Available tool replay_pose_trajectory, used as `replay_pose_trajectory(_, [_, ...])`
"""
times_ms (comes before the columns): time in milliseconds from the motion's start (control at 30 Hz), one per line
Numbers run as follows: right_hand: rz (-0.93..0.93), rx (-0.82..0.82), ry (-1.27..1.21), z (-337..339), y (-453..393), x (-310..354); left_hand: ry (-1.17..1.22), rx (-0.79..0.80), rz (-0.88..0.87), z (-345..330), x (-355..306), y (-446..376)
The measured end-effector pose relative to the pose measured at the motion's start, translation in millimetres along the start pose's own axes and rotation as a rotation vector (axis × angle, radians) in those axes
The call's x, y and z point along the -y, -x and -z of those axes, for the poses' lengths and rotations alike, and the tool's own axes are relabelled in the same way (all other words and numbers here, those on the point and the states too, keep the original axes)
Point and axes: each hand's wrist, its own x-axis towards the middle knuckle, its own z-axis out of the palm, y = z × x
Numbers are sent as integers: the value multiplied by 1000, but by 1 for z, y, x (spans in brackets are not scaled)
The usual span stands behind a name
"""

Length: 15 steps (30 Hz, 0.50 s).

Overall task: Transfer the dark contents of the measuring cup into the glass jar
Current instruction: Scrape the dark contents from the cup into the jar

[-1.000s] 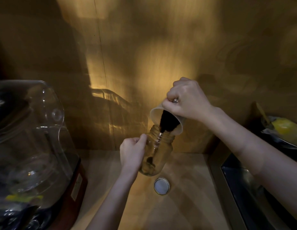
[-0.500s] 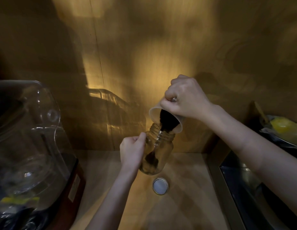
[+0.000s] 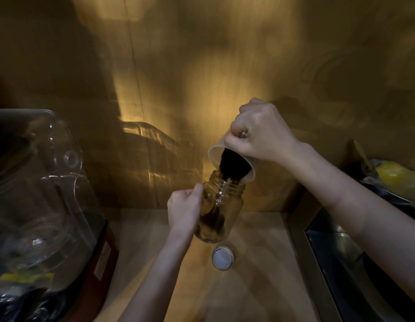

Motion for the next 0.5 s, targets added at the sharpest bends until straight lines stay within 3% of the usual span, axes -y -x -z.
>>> replay_pose_trajectory(500, [29,-14,5,1,0,3,7,-12,3,4,-1,1])
